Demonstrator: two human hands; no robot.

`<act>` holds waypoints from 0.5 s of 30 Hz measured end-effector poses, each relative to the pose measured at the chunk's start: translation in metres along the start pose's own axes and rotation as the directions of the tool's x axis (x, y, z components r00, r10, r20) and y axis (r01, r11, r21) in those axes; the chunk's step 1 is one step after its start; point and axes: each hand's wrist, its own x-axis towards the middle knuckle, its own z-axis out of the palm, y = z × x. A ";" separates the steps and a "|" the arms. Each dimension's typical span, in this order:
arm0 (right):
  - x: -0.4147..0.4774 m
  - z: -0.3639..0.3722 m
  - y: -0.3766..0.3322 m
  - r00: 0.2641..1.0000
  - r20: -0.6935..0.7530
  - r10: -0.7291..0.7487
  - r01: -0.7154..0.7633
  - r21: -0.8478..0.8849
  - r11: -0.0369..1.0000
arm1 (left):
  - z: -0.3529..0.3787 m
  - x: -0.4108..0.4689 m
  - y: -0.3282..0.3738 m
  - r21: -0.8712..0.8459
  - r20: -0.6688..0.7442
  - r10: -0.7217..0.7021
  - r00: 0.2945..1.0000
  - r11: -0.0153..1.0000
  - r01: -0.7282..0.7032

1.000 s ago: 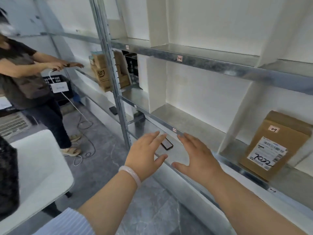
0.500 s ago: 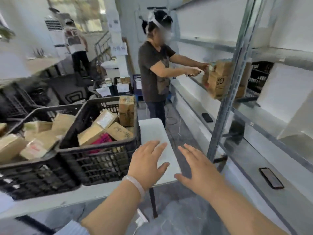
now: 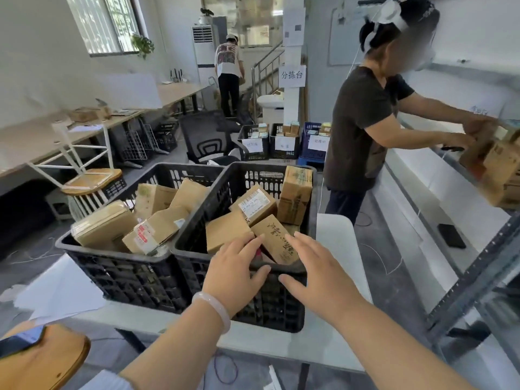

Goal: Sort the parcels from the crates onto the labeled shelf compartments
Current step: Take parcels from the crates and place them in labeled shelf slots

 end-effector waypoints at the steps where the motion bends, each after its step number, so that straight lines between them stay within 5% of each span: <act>1: 0.014 0.000 0.002 1.000 0.013 -0.013 0.013 0.008 1.000 | -0.002 0.010 -0.005 -0.022 0.004 -0.043 0.999 0.999 0.043; 9: 0.118 0.026 0.014 0.991 0.126 0.041 -0.063 0.175 0.983 | -0.003 0.060 -0.055 -0.092 0.014 -0.325 0.946 0.941 0.325; 15: 0.167 0.060 0.007 0.953 0.281 0.110 -0.144 0.101 0.984 | 0.005 0.089 -0.094 -0.100 0.170 -0.409 0.896 0.898 0.429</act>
